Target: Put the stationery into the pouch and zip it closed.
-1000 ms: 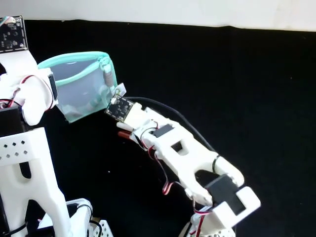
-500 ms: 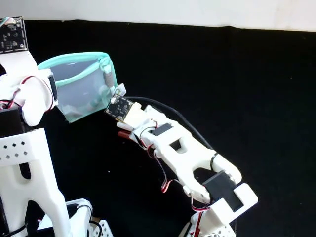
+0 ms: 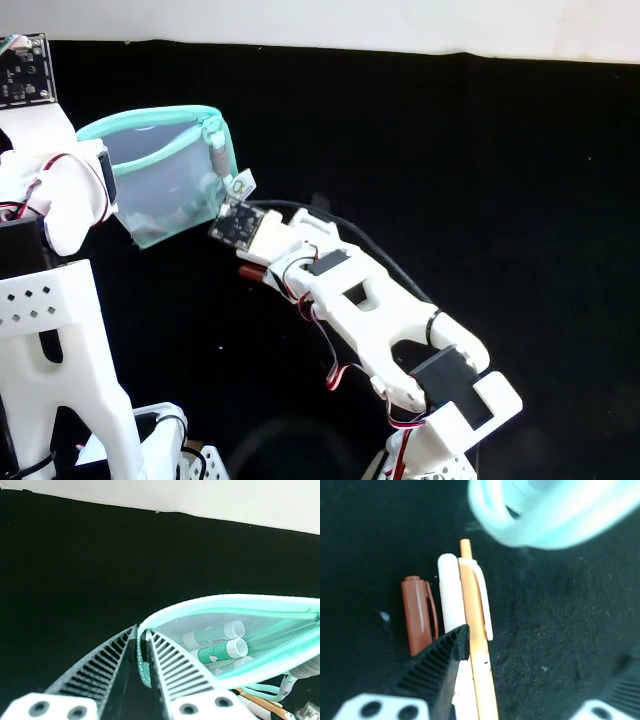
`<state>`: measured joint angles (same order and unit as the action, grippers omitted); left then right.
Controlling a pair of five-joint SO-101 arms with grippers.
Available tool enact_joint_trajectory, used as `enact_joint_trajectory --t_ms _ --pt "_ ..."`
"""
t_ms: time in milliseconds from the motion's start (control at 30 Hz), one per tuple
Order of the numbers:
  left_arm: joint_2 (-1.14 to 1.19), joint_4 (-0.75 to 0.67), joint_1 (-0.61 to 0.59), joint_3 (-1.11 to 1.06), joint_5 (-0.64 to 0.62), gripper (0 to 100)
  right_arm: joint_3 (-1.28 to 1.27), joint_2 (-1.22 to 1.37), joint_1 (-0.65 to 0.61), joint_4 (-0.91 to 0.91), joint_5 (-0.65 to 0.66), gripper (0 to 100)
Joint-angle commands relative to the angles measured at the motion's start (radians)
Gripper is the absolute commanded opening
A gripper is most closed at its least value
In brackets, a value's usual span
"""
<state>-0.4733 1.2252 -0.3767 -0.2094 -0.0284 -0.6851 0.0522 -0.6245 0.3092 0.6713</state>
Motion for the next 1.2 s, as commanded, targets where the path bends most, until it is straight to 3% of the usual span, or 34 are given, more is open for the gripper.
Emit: enact_joint_trajectory --t_ms 0,200,333,1033,1167 --pt "0.045 0.023 -0.007 -0.035 -0.008 1 0.035 -0.027 -0.001 -0.013 0.037 56.7" --pt "0.045 0.023 -0.005 -0.036 -0.008 1 0.028 -0.094 0.001 -0.012 0.025 57.0" --pt "0.045 0.023 -0.005 -0.036 -0.008 1 0.033 -0.053 0.001 -0.012 -0.063 57.0" --pt "0.094 0.023 -0.008 -0.038 -0.008 1 0.074 0.162 -0.001 -0.013 -0.064 57.0" --pt "0.143 0.023 -0.005 -0.028 -0.008 1 0.073 0.162 0.001 -0.005 -0.063 46.9"
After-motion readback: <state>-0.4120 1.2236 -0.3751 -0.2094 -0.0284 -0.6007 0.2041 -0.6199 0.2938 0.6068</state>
